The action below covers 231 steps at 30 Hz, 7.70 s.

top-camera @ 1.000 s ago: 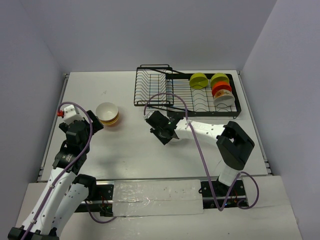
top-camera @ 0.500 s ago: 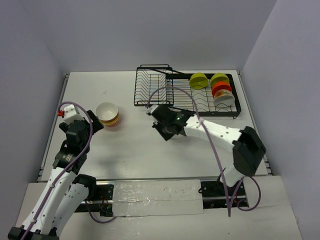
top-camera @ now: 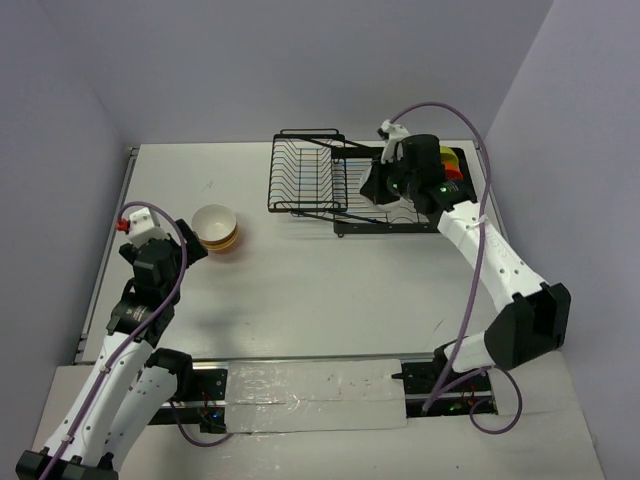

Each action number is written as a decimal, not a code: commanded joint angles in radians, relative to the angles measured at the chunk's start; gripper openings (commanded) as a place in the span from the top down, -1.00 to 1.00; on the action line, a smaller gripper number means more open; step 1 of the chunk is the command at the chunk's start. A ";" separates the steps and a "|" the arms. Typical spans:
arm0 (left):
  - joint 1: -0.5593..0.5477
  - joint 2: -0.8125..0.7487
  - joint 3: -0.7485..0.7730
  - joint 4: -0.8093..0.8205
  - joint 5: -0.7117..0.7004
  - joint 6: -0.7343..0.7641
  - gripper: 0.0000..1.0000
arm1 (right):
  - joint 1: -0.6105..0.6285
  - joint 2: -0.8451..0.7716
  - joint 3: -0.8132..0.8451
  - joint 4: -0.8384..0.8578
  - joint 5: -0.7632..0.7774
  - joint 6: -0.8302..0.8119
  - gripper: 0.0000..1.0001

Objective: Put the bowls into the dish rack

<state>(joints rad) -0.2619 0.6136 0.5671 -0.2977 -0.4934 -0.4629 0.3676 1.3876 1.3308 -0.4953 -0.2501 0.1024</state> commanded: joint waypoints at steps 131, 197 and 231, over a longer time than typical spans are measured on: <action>-0.003 -0.035 0.004 0.042 0.009 0.063 -0.99 | -0.388 0.619 -0.470 1.710 -0.094 0.893 0.06; 0.197 0.943 0.652 -0.313 0.332 -0.010 0.99 | -0.190 -0.622 -0.601 0.322 0.071 0.155 -1.00; -0.229 0.695 0.758 -0.466 0.477 0.055 1.00 | 0.390 -0.361 -0.311 0.137 -0.077 -0.392 -0.87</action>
<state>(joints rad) -0.4301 1.3354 1.3285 -0.8501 -0.0597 -0.3985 0.6888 1.0039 0.9527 -0.3016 -0.3122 -0.1783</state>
